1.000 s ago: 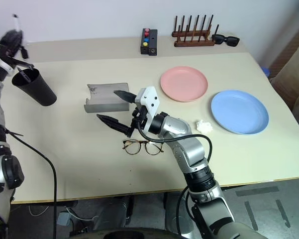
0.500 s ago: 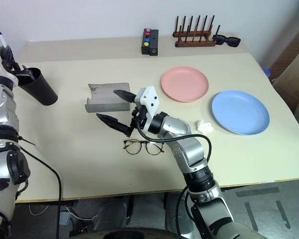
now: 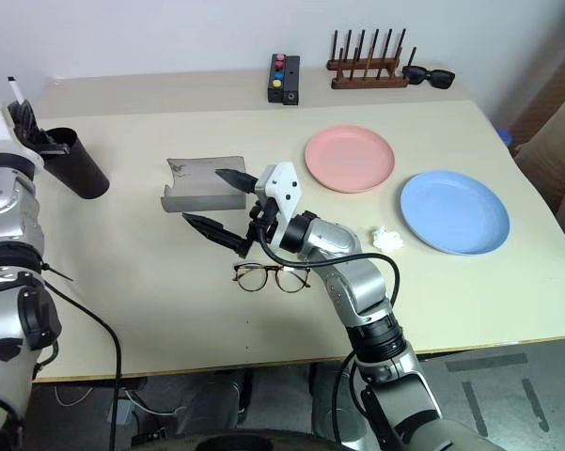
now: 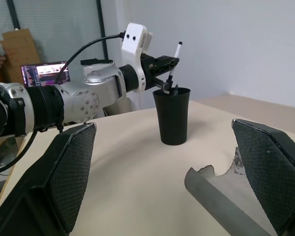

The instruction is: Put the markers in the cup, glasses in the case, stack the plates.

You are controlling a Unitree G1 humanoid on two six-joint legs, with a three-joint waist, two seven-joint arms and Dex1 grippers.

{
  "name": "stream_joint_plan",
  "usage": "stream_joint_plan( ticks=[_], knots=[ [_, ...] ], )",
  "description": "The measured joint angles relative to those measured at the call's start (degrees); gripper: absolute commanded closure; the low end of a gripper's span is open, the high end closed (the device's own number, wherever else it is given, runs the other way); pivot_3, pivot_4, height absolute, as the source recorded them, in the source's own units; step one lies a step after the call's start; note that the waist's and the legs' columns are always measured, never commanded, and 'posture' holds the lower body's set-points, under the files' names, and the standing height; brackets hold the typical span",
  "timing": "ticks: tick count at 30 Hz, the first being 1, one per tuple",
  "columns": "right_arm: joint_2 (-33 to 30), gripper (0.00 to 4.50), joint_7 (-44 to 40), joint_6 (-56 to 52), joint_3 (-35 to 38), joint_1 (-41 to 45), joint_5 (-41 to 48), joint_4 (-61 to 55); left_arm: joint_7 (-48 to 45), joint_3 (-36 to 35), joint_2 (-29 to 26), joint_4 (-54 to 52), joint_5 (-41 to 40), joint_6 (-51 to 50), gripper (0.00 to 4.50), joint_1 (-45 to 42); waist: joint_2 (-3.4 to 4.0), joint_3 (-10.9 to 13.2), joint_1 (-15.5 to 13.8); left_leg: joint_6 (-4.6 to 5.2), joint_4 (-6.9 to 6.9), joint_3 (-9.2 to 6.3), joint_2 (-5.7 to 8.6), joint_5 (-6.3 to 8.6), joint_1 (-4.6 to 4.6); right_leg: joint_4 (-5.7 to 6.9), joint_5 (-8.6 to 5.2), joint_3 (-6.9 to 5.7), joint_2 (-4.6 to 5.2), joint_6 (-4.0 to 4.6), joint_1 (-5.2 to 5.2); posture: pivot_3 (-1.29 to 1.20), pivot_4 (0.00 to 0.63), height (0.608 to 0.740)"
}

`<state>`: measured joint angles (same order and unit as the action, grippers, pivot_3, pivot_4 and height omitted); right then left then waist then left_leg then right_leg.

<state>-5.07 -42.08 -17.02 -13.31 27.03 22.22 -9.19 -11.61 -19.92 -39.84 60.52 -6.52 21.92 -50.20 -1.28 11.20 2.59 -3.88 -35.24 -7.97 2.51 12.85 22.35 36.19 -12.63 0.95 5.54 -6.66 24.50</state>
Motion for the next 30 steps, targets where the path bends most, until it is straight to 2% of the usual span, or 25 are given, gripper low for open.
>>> stream_joint_plan(
  ticks=[3, 16, 18, 20, 21, 24, 26, 30],
  knots=[
    [0.0, 0.0, -0.02, 0.0, 0.01, 0.0, 0.02, 0.0, 0.49, 0.01, 0.11, -0.02, -0.01, 0.0, 1.46, 0.41, 0.0, 0.0, -0.05, 0.0, 0.0, 0.0, 0.0, 0.0, 0.0, 0.0, 0.0, 0.0, 0.0, 0.0, 0.0, 0.0, 0.15, 0.739],
    [0.01, 0.0, -0.32, 0.0, 0.05, 0.0, 0.07, 0.0, -0.21, -0.14, 1.47, -4.24, -2.24, -0.27, 1.46, 0.74, 0.0, 0.0, -0.06, 0.0, 0.0, 0.0, 0.0, 0.0, 0.0, 0.0, 0.0, 0.0, 0.0, 0.0, 0.0, 0.0, 0.15, 0.739],
    [0.01, 0.0, -0.33, 0.0, 0.05, 0.0, 0.07, 0.0, -3.03, -0.16, 2.39, -7.48, -4.36, -1.14, 0.93, 0.74, 0.0, 0.0, -0.08, 0.0, -0.01, 0.0, 0.0, 0.0, 0.01, -0.01, 0.0, 0.0, 0.0, 0.0, 0.0, 0.0, 0.15, 0.739],
    [0.0, 0.0, -0.33, 0.01, 0.07, 0.0, 0.07, 0.0, -7.95, 0.03, 3.02, -11.62, -6.96, -4.11, 0.13, 0.83, 0.0, 0.0, -0.09, -0.01, -0.01, 0.0, 0.0, 0.0, 0.02, -0.01, 0.0, 0.01, 0.0, 0.0, -0.01, 0.0, 0.15, 0.739],
    [-0.01, 0.0, -0.33, 0.01, 0.07, 0.0, 0.06, 0.0, -10.5, 0.44, 3.21, -13.57, -8.01, -5.75, 0.06, 0.96, 0.0, 0.0, -0.09, -0.01, -0.01, 0.0, 0.0, 0.0, 0.03, -0.01, 0.0, 0.0, 0.0, 0.0, -0.01, 0.0, 0.15, 0.739],
    [0.02, 0.0, -0.34, 0.01, 0.06, 0.04, 0.06, 0.02, -27.42, 6.74, 2.07, -28.47, -13.38, -18.24, 0.06, 5.84, 0.03, -0.01, 0.12, -0.01, 0.02, 0.05, 0.0, 0.0, 0.01, -0.02, 0.0, 0.06, 0.0, 0.01, -0.01, 0.0, 0.15, 0.739],
    [0.0, 0.0, -0.31, 0.02, 0.1, 0.04, 0.05, 0.04, -36.01, 11.98, 0.92, -34.24, -13.96, -24.49, 0.06, 9.28, 0.05, 0.0, 0.37, 0.0, 0.03, 0.06, -0.02, 0.0, -0.02, 0.0, 0.0, 0.08, -0.02, 0.02, -0.01, 0.0, 0.15, 0.739],
    [-0.02, 0.0, -0.21, 0.02, 0.12, 0.04, 0.02, 0.04, -44.23, 18.3, -1.8, -34.55, -11.62, -32.85, 0.06, 11.0, 0.06, 0.01, 1.17, 0.0, 0.03, 0.05, -0.2, 0.0, -0.04, 0.01, 0.03, 0.07, -0.22, 0.09, 0.0, 0.0, 0.15, 0.739]
  ],
)
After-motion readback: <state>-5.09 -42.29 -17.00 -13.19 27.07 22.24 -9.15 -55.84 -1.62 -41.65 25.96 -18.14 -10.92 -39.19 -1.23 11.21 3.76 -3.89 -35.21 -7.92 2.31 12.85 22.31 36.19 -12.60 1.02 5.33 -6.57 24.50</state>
